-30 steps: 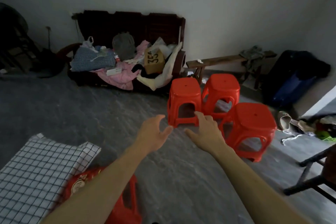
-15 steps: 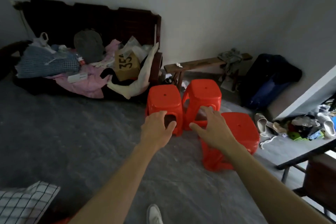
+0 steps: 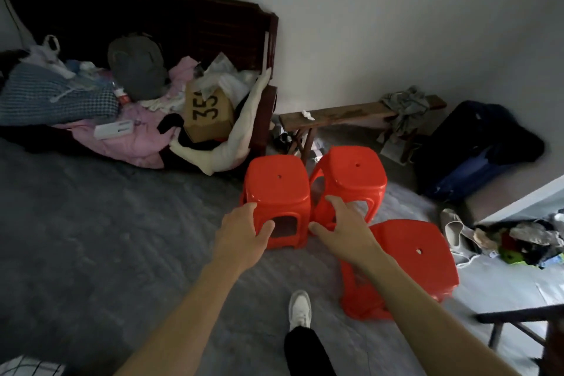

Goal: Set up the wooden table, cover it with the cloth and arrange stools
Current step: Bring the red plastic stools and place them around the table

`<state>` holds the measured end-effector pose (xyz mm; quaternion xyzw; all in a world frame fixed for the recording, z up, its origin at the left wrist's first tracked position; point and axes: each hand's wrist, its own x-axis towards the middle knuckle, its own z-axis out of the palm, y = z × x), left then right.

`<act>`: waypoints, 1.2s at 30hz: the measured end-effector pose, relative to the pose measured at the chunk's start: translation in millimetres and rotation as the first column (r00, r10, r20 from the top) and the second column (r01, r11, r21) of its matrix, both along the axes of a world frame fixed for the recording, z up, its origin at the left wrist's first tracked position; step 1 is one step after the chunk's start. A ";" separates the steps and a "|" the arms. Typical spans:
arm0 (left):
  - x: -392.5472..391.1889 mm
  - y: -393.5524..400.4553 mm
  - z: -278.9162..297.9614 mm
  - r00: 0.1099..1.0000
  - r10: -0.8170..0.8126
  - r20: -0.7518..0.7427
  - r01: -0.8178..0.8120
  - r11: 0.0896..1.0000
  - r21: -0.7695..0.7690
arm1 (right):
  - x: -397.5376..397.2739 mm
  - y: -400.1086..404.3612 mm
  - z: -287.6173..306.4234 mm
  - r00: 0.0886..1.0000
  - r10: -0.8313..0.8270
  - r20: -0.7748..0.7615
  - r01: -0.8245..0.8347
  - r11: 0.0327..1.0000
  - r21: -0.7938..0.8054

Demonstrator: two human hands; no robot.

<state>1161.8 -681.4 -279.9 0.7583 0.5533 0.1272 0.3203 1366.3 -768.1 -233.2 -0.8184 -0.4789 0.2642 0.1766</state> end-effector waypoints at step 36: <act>117.6 373.1 -175.9 0.979 -0.063 -0.194 -0.001 0.949 -0.317 | 145.6 383.0 -208.7 0.999 0.032 -0.018 -0.036 0.951 -0.306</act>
